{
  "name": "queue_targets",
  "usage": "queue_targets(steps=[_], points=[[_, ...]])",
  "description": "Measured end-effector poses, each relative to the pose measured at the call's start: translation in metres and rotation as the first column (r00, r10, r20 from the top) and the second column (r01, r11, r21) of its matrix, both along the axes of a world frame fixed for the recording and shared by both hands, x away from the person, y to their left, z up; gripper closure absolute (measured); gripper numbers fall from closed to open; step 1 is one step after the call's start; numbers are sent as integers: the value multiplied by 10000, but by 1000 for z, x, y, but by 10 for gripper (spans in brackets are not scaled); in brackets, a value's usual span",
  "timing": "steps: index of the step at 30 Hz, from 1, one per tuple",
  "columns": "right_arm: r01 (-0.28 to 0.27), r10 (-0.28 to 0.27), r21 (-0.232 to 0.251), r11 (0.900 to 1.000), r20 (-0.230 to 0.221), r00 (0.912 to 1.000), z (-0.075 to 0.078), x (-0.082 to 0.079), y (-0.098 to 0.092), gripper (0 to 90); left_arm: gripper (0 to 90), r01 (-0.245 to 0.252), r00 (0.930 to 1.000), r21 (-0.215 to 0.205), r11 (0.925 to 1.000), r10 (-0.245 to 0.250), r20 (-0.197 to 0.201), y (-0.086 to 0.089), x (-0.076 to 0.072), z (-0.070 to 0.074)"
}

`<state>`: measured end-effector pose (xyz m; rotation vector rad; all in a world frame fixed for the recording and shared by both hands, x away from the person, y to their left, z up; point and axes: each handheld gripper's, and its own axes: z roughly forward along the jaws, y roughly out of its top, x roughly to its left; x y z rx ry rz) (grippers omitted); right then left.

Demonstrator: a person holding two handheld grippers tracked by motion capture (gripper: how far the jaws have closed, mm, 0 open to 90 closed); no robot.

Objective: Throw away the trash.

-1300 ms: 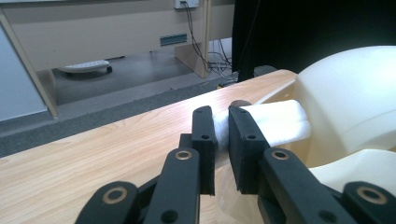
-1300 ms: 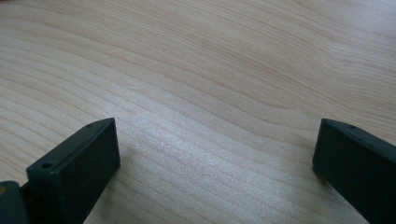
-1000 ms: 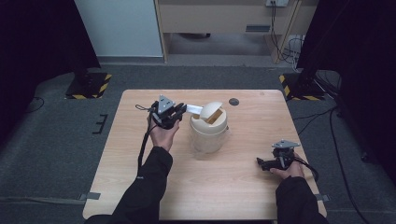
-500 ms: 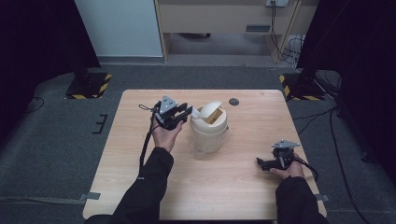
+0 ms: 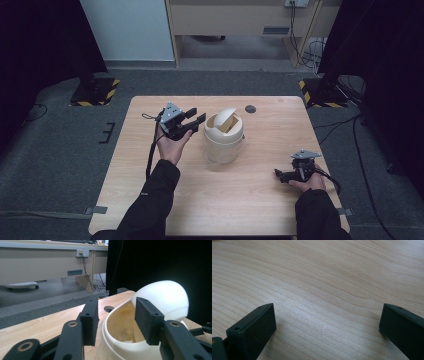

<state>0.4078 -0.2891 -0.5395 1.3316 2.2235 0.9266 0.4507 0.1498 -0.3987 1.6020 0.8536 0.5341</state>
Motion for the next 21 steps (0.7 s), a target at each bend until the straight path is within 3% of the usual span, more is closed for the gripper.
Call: queue_targets(steps=[7,13,21], points=[[-1,1,-3,10000,4,10000,0,0,0,10,423,-310,9992,380,9988,319,-251,23,-15,-7],[-2,2,-10,10000,-9,10000,0,0,0,9,344,-505,9951,991,9938,585,-795,43,-34,-28],[4,-4,-11,10000,9,10000,0,0,0,9,255,-302,9760,1997,9794,720,-2055,60,-59,-62]])
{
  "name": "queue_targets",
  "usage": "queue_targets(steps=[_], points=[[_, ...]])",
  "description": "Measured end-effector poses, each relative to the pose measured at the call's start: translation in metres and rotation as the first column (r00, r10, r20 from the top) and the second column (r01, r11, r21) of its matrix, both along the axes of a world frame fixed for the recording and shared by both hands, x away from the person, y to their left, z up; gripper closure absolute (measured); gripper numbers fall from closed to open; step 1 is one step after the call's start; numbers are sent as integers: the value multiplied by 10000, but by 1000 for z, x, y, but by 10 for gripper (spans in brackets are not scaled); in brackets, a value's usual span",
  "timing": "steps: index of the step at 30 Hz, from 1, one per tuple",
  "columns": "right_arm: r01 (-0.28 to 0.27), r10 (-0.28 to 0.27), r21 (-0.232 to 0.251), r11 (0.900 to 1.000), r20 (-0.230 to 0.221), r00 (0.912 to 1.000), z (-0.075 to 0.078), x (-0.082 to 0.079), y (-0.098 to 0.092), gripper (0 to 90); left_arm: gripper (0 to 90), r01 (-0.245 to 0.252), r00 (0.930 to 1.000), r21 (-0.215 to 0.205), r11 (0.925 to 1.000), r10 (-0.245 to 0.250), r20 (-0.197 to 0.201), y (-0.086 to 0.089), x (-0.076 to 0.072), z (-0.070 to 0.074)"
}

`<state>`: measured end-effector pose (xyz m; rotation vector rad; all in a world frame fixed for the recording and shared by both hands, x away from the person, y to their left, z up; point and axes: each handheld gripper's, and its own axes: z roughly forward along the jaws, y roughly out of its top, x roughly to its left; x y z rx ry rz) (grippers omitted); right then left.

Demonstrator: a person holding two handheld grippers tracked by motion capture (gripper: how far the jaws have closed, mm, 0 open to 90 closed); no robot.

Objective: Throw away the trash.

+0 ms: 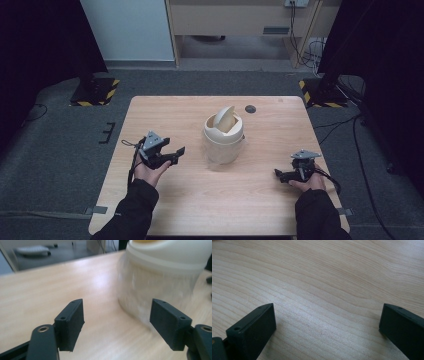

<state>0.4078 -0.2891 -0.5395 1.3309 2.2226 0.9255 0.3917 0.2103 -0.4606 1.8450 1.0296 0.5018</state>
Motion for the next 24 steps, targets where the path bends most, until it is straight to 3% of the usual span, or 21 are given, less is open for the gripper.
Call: queue_targets(steps=[5,9,12,14,18,24], points=[[-7,7,1,10000,-15,10000,0,0,0,9,204,-42,9976,808,9967,97,-683,8,-8,-19],[-9,9,3,10000,-21,10000,0,0,0,9,187,-148,9903,1232,9923,316,-1357,19,-12,-37],[-8,8,6,10000,-18,10000,0,0,0,9,186,-293,9870,1630,9862,542,-1510,28,-14,-42],[-8,8,4,10000,-18,10000,0,0,0,9,180,-515,9856,1669,9846,771,-1504,35,-15,-44],[0,0,6,10000,1,10000,0,0,0,9,166,-988,9762,1466,9843,1245,-1776,47,-17,-49],[1,-1,17,10000,-30,10000,0,0,0,6,157,-1118,9583,2018,9730,1593,-2371,53,-15,-61]])
